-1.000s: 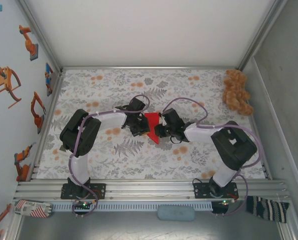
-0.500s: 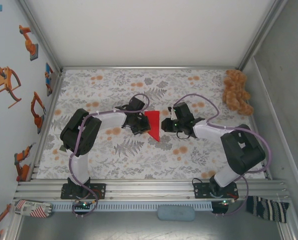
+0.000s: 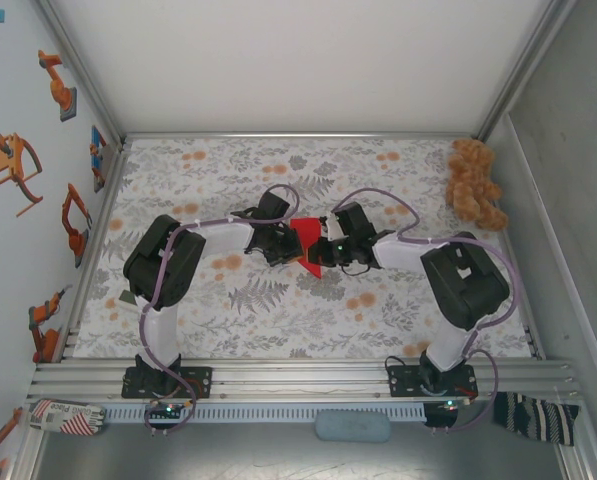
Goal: Fold a paper plane with a square sheet of paper (pick it up from the middle)
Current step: Third fold the triangle at the center of the table.
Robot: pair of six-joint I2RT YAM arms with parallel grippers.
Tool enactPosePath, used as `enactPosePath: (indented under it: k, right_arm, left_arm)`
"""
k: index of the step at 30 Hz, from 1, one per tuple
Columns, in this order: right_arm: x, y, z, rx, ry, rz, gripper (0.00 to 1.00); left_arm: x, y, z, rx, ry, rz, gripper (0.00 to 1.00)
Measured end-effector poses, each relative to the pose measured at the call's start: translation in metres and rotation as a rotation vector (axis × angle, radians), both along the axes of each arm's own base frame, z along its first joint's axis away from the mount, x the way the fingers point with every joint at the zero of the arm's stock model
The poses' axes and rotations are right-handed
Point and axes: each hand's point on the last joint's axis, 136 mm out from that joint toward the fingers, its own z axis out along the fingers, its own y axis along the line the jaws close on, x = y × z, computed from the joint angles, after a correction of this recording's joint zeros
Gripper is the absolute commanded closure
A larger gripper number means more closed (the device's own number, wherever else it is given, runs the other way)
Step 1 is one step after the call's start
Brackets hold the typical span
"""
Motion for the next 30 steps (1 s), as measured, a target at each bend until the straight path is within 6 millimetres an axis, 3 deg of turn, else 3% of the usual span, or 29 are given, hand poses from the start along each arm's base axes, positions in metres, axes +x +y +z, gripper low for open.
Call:
enactPosePath:
  k: [8, 17, 30]
  right_arm:
    - [0.003, 0.005, -0.004, -0.008, 0.033, 0.011, 1.00]
    - [-0.002, 0.002, -0.025, -0.049, 0.098, 0.010, 1.00]
    - [-0.005, 0.003, -0.031, -0.050, 0.132, 0.022, 1.00]
  left_arm:
    - [0.002, 0.001, 0.000, -0.002, -0.005, -0.004, 0.90]
    - [0.001, 0.001, 0.000, -0.009, 0.001, -0.010, 0.89]
    - [0.001, 0.000, 0.000, -0.021, 0.010, -0.013, 0.87]
